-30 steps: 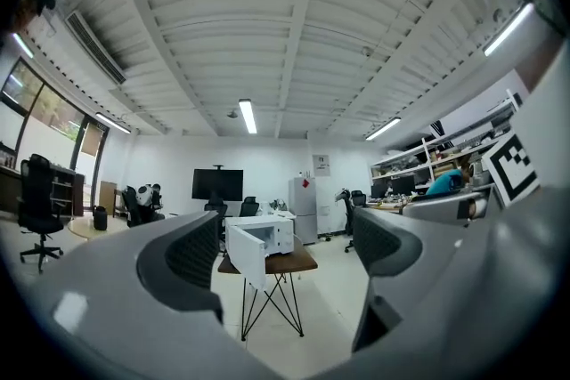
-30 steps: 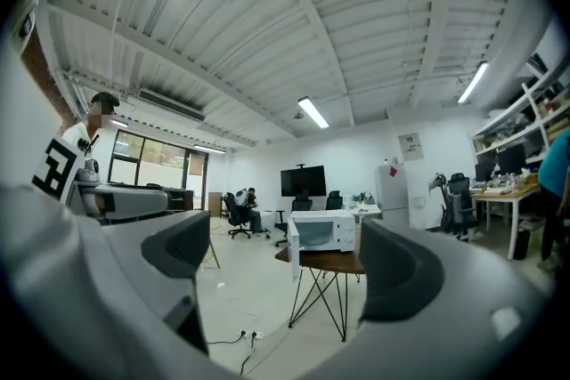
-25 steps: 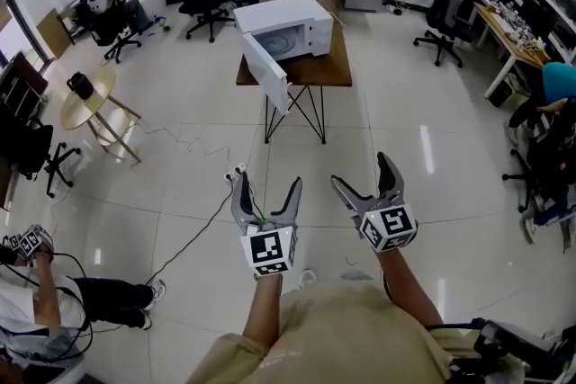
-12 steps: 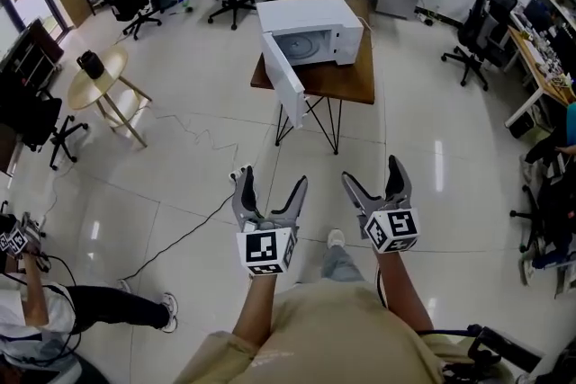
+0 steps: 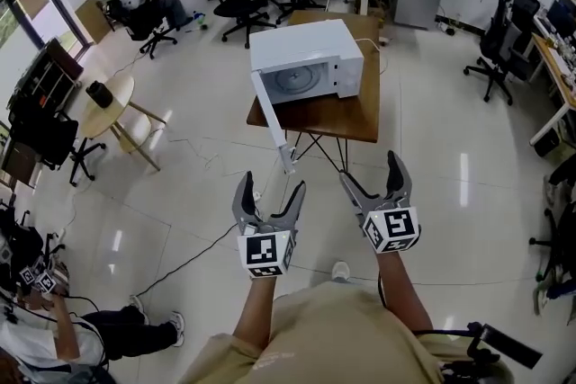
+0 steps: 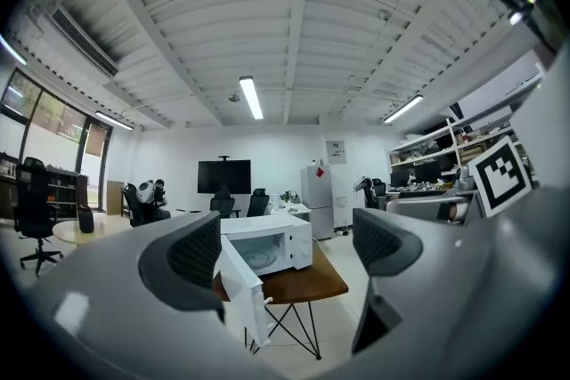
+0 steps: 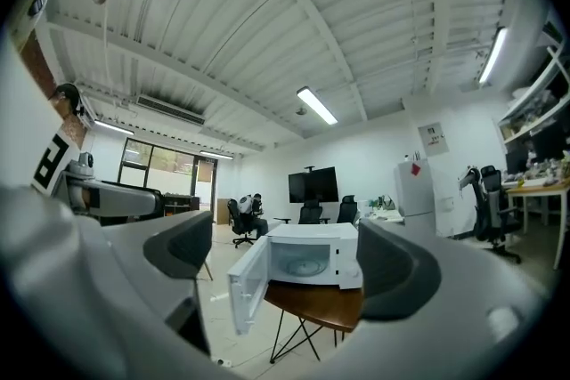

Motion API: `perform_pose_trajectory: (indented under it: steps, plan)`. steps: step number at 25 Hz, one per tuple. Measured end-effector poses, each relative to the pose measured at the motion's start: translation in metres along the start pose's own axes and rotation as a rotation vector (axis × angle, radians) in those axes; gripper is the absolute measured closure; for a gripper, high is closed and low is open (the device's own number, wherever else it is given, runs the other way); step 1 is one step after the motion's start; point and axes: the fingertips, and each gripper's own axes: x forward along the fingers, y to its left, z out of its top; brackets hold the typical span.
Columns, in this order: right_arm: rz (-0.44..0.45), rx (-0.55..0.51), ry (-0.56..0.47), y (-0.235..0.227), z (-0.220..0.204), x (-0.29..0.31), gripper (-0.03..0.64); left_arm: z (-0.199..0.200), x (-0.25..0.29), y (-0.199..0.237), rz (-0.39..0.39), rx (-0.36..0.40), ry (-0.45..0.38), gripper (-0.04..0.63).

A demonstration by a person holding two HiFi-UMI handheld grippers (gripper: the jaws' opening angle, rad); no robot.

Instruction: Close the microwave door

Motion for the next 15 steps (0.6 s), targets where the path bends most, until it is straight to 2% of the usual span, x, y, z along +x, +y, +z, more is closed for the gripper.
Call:
perform_pose_trajectory:
  steps: [5,7,10,15]
  plan:
    - [0.027,0.056,0.021,-0.061,-0.032,0.024,0.136,-0.028,0.046,-0.033,0.01,0.015,0.046,0.13]
    - [0.059,0.088,0.015,-0.067,-0.036,0.042,0.216,-0.034,0.065,-0.032,-0.022,0.021,0.059,0.127]
    - [0.107,0.079,0.008,-0.068,-0.051,0.074,0.233,-0.047,0.098,-0.017,-0.05,-0.007,0.061,0.124]
    - [0.097,0.043,0.032,-0.082,-0.075,0.13,0.232,-0.07,0.147,0.028,0.004,-0.018,0.048,0.126]
